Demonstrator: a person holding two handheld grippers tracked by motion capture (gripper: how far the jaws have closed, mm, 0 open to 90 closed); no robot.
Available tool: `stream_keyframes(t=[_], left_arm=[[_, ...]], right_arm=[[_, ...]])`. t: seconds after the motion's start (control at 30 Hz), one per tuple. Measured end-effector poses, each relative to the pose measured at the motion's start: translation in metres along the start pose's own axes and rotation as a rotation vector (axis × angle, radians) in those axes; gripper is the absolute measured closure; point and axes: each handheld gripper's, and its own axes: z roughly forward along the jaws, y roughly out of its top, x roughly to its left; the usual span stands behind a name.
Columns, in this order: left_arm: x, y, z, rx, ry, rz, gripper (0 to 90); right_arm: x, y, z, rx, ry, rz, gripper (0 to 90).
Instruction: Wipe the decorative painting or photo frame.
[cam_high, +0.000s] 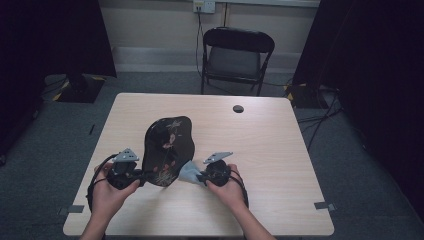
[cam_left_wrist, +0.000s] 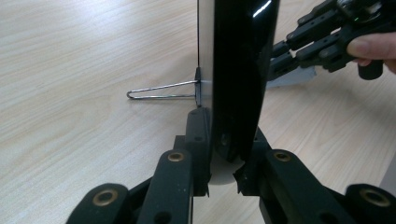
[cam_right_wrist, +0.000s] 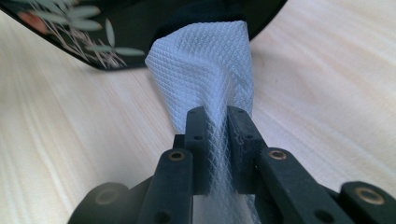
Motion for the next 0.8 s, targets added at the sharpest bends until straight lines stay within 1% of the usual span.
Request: stream_keyframes(t=[0.17,0.23,0.33,0.47,0.6,0.77,0.8], left_arm=[[0.0,0.0,0.0,0.0,0.0,-0.001,78.7],[0.0,0.0,0.0,0.001,0.002,0.0,78.7],[0.0,0.0,0.0,0.001,0.002,-0.001,78.7],[0.0,0.0,0.0,0.002,0.002,-0.002,78.7],[-0.001,0.0,0.0,0.001,0.001,-0.003,78.7],[-0.001,0.0,0.001,-0.002,0.003,-0.004,78.7],[-0.001,0.0,0.001,-0.002,0.003,-0.004,78.7]], right_arm=[[0.0,0.012,-0.018,-0.038,0.003,-0.007,80.1],[0.0,0.019,-0.028,-0.067,0.016,-0.004,80.1],[0.001,0.03,-0.042,-0.093,0.009,-0.02,80.1],[0.004,0.049,-0.06,-0.125,-0.007,-0.047,80.1],[0.007,0.068,-0.076,-0.165,0.005,-0.051,80.1],[0.014,0.1,-0.096,-0.213,-0.016,-0.088,80.0],[0.015,0.103,-0.097,-0.219,-0.02,-0.091,80.0]])
